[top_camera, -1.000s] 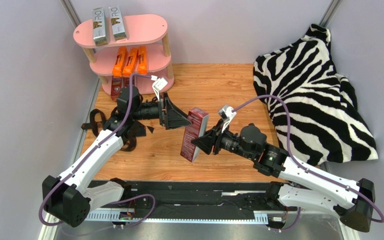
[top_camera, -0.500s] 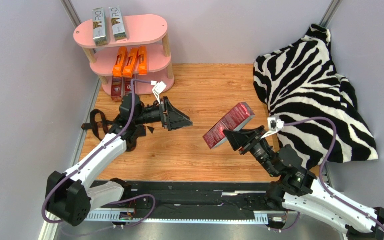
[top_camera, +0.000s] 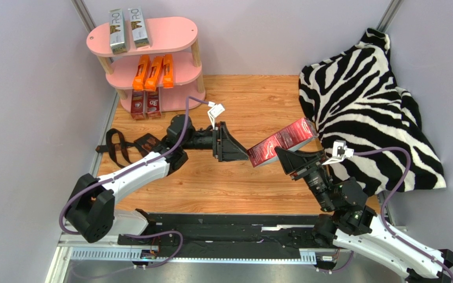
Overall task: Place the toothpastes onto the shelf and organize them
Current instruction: Pick up the toothpaste from the center of the board.
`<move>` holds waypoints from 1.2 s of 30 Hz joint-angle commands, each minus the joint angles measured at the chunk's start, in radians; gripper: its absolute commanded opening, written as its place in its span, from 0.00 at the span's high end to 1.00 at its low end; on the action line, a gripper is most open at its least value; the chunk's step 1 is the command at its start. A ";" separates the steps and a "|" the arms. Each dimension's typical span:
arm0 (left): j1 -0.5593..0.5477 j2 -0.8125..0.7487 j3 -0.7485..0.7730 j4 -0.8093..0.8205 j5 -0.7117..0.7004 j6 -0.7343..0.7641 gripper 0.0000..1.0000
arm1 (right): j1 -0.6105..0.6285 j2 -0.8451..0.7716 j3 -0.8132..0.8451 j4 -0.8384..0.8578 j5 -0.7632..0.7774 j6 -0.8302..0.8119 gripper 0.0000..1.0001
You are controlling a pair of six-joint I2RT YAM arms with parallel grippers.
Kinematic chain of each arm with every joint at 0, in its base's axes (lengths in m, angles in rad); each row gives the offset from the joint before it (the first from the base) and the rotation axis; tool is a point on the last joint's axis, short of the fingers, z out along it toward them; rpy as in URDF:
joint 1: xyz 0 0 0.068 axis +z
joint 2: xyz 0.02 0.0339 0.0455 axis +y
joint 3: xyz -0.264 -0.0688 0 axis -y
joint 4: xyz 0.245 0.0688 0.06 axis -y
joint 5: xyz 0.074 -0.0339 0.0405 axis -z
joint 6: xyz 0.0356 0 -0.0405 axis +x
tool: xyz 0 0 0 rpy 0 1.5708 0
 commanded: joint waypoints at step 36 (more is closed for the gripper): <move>-0.022 0.024 -0.062 0.370 -0.056 -0.171 0.74 | 0.002 -0.066 0.039 -0.065 0.054 0.044 0.11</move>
